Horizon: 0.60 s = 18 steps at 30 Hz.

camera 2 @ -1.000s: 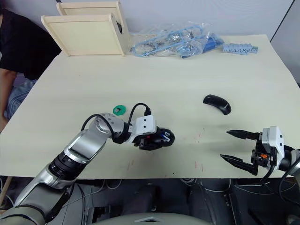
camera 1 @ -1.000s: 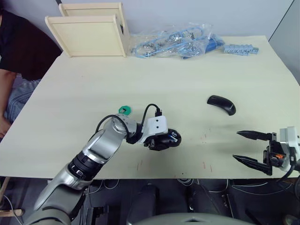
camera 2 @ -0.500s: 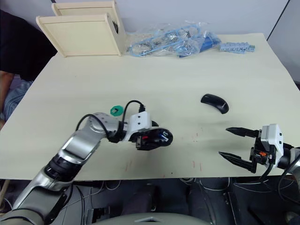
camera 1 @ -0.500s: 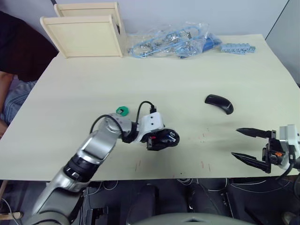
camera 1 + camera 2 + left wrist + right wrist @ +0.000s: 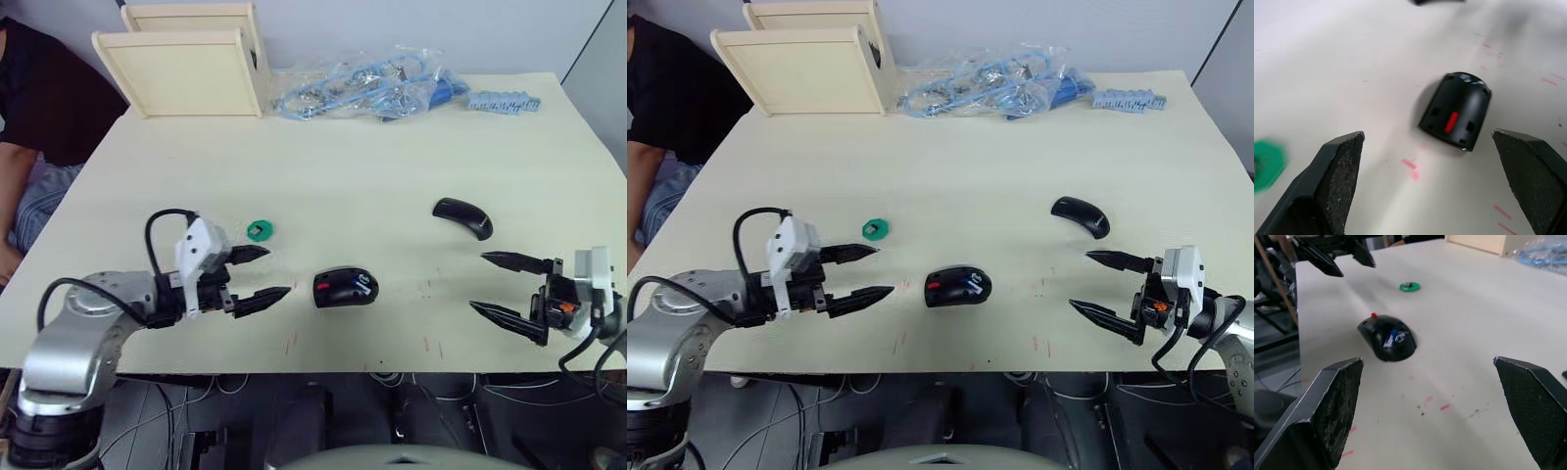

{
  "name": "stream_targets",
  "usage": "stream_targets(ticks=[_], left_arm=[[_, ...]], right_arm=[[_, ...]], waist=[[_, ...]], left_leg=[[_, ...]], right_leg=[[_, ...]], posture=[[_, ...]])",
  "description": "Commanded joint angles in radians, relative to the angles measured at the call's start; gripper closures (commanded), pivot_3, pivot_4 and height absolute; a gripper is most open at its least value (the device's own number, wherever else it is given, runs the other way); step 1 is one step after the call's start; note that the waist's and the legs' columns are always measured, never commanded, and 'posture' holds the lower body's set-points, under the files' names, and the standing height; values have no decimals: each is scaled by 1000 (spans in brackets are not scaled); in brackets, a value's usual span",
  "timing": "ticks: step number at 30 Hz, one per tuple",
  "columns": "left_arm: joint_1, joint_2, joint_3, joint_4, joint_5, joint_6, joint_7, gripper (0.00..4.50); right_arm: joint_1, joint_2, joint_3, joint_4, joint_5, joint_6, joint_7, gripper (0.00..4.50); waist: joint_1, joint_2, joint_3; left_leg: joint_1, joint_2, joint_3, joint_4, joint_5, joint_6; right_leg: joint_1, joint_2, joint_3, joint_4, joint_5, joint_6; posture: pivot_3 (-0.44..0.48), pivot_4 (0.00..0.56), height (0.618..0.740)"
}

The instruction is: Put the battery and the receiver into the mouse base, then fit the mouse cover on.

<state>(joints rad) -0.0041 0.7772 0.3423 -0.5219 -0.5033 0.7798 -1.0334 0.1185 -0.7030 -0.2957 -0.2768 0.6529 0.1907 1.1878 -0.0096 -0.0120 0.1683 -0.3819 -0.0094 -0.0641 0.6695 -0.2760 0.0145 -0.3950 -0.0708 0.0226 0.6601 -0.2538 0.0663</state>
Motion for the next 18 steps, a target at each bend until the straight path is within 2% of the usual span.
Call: stream_targets(ticks=[1, 7, 12, 18], left_arm=[[42, -31, 125, -37, -70, 30, 86, 55], [62, -79, 253, 42, -115, 49, 214, 55], [64, -94, 273, 133, -113, 17, 258, 55], [49, -112, 245, 209, -98, -49, 286, 55]], right_arm=[[0, 13, -18, -30, 13, -12, -23, 0], [4, 45, 7, -51, -5, -29, -56, 0], [29, 65, -5, -71, 1, -39, -72, 0], [93, 76, -30, -76, -16, -81, -75, 0]], waist=[[-1, 0, 0], [-1, 0, 0], [-1, 0, 0], [-1, 0, 0]], left_leg=[[0, 0, 0, 0, 0, 0], [1, 0, 0, 0, 0, 0], [0, 0, 0, 0, 0, 0], [0, 0, 0, 0, 0, 0]], right_leg=[[0, 0, 0, 0, 0, 0], [0, 0, 0, 1, 0, 0], [0, 0, 0, 0, 0, 0], [0, 0, 0, 1, 0, 0]], posture=[[0, 150, 740], [0, 150, 740], [0, 150, 740], [0, 150, 740]])
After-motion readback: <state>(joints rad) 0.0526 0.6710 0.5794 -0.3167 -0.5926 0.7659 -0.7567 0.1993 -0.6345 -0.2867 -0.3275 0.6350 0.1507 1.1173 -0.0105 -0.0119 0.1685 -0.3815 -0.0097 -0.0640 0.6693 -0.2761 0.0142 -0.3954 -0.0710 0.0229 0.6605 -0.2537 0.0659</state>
